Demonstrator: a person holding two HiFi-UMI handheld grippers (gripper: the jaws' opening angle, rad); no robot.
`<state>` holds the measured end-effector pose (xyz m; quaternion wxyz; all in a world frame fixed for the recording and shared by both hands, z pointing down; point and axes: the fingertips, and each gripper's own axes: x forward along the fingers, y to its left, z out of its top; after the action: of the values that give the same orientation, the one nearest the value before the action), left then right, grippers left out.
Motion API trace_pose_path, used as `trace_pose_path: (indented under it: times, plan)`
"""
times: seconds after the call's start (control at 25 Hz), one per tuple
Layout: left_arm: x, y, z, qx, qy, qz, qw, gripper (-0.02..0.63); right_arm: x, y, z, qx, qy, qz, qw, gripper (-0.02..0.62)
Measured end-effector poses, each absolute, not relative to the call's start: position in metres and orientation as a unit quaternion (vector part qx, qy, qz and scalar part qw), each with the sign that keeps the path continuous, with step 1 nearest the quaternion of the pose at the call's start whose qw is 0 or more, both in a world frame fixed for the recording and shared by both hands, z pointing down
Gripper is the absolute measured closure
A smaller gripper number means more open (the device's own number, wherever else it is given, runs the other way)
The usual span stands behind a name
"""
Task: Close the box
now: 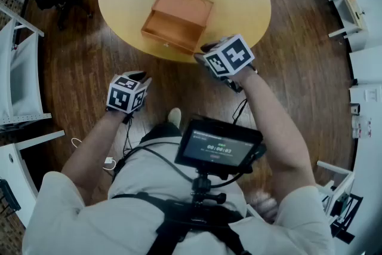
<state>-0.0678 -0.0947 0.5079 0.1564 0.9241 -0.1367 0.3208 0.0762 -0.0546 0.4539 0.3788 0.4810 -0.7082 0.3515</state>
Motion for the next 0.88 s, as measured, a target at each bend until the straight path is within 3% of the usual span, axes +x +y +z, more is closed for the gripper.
trace_pose_path:
  times: [0.28, 0.52, 0.88]
  plan:
    - [-0.042, -0.086, 0.507, 0.926, -0.148, 0.299, 0.18, 0.511, 0.1, -0.067, 0.46, 0.45, -0.727, 0.349, 0.383, 0.476]
    - [-0.011, -0.122, 0.519, 0.928, -0.172, 0.281, 0.175, 0.511, 0.155, -0.142, 0.479, 0.427, -0.733, 0.326, 0.417, 0.591]
    - [0.006, -0.152, 0.546, 0.902, -0.241, 0.272, 0.232, 0.51, 0.195, -0.216, 0.536, 0.324, -0.738, 0.286, 0.519, 0.592]
